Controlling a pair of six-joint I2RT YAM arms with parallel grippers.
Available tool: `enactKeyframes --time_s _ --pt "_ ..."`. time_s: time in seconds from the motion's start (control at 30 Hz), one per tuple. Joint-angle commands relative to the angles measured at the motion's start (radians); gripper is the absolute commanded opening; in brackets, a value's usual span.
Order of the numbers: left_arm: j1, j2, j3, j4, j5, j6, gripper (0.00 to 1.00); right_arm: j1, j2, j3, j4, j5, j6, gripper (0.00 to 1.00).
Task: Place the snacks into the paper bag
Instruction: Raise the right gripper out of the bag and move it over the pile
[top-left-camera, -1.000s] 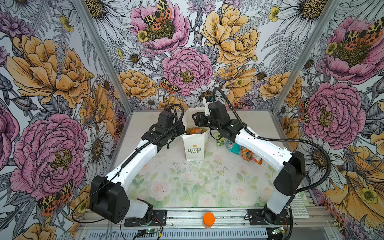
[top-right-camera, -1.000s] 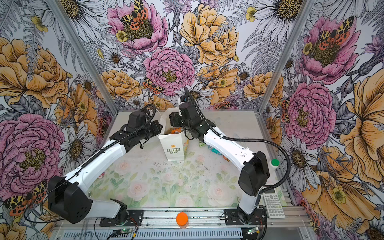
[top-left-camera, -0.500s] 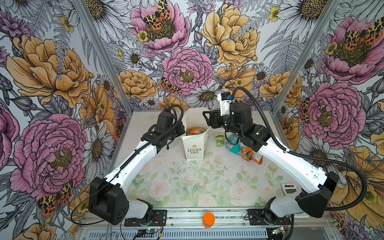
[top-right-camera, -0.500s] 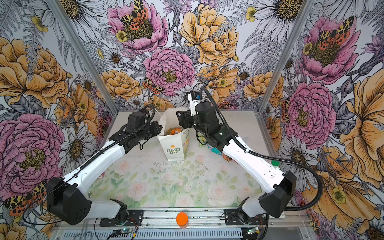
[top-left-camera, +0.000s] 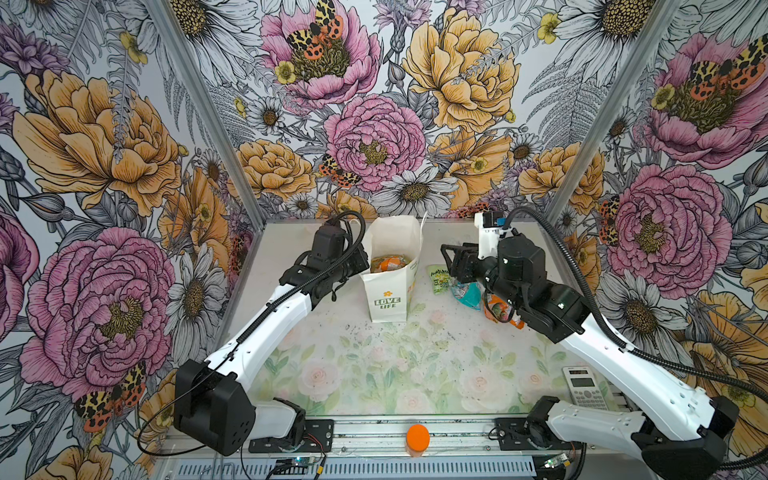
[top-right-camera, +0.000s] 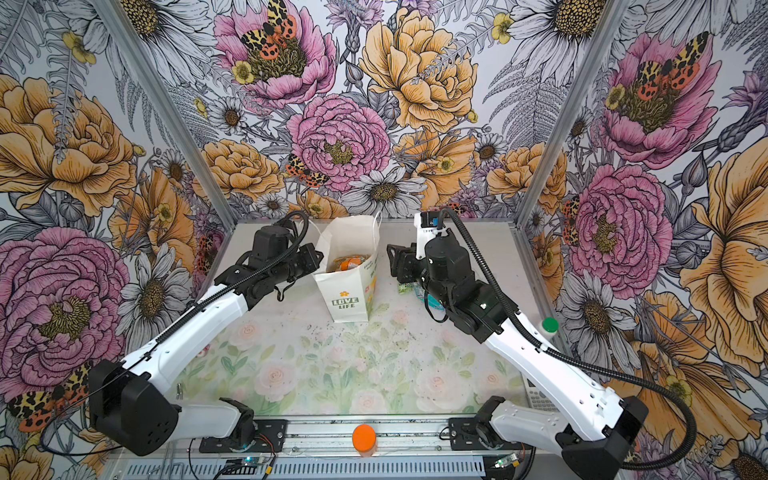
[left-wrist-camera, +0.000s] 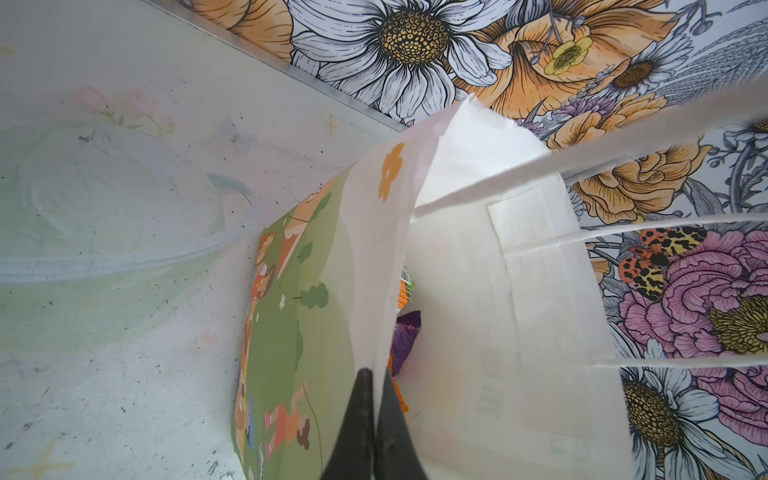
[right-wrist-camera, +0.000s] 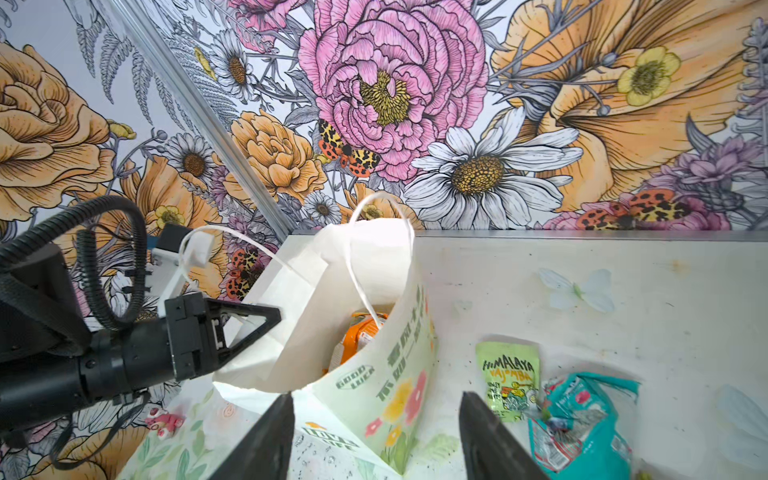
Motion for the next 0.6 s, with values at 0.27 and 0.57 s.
enactKeyframes --time_s 0.27,0.57 --pt "0.014 -0.035 -0.029 -0.008 0.038 -0.002 0.00 -0.004 -0.200 -0.181 -0.153 0.156 0.141 0.66" --pt "0.013 -0.041 -0.037 -0.006 0.040 -0.001 0.00 -0.004 -0.236 -0.236 -0.250 0.216 0.193 0.68"
